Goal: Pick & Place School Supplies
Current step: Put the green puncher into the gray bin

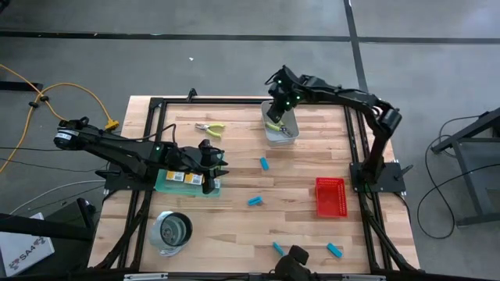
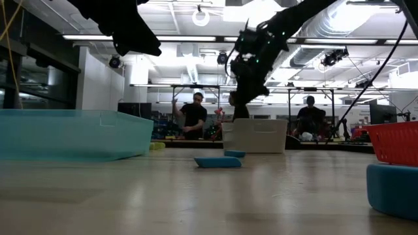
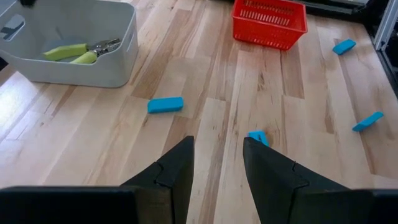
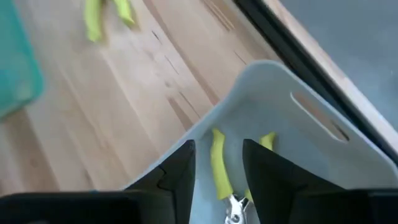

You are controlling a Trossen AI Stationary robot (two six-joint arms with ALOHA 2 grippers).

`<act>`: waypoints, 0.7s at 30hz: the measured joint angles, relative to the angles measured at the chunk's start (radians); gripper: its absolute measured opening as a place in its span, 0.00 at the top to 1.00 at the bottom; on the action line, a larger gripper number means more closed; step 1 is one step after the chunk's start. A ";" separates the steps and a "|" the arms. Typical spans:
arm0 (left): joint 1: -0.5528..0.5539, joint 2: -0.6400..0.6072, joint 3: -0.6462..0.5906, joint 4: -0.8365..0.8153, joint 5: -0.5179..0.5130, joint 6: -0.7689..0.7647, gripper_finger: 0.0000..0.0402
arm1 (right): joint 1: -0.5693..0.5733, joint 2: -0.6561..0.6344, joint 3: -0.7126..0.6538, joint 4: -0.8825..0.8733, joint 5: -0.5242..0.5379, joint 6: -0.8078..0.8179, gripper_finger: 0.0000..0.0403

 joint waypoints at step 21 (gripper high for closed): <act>0.372 0.013 0.131 -0.290 0.072 0.163 0.70 | 0.199 -0.170 0.001 -0.050 -0.249 -0.079 0.73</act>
